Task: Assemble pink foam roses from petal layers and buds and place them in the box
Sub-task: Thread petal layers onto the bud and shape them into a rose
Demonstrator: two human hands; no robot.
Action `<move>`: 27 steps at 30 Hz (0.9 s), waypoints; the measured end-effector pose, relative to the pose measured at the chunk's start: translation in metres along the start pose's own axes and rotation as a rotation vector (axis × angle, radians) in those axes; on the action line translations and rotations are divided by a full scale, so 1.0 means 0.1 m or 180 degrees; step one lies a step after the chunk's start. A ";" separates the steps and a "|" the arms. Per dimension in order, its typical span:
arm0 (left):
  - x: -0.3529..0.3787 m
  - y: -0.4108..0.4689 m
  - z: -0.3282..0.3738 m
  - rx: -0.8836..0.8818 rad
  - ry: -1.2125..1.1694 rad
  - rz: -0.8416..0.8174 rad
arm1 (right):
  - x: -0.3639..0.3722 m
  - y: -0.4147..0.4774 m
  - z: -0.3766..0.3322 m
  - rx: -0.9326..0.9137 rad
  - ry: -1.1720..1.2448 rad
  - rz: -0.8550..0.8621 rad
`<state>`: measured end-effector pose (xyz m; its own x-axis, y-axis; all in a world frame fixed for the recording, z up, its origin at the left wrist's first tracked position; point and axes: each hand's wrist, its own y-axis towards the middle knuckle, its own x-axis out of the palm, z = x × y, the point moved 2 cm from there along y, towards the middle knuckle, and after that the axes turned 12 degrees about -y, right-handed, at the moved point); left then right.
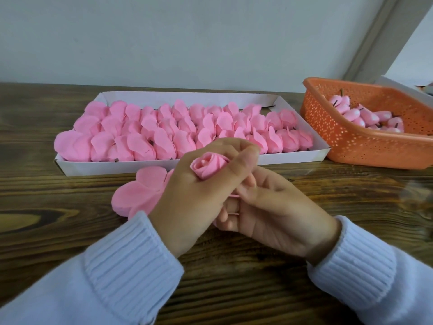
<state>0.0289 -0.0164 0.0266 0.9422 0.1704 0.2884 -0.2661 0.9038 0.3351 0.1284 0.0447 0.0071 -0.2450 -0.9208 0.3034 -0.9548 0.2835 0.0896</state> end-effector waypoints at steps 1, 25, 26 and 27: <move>-0.01 0.00 0.00 -0.0054 -0.0043 0.0015 | 0.00 0.00 0.00 -0.0023 -0.0032 0.0038; -0.05 0.05 0.03 -0.0058 -0.0085 0.0302 | 0.00 0.00 -0.15 0.0542 -0.0126 0.0368; -0.07 0.07 0.01 -0.0025 -0.0213 0.0400 | -0.02 -0.01 -0.19 0.0532 -0.0306 0.0624; -0.10 0.09 0.00 0.0026 -0.0335 0.0553 | -0.05 -0.02 -0.23 0.0491 -0.0551 0.0924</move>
<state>0.0169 -0.0098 0.0264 0.8557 0.2813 0.4344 -0.4249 0.8611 0.2793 0.1356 0.0549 0.0274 -0.5216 -0.8434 0.1290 -0.8522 0.5081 -0.1247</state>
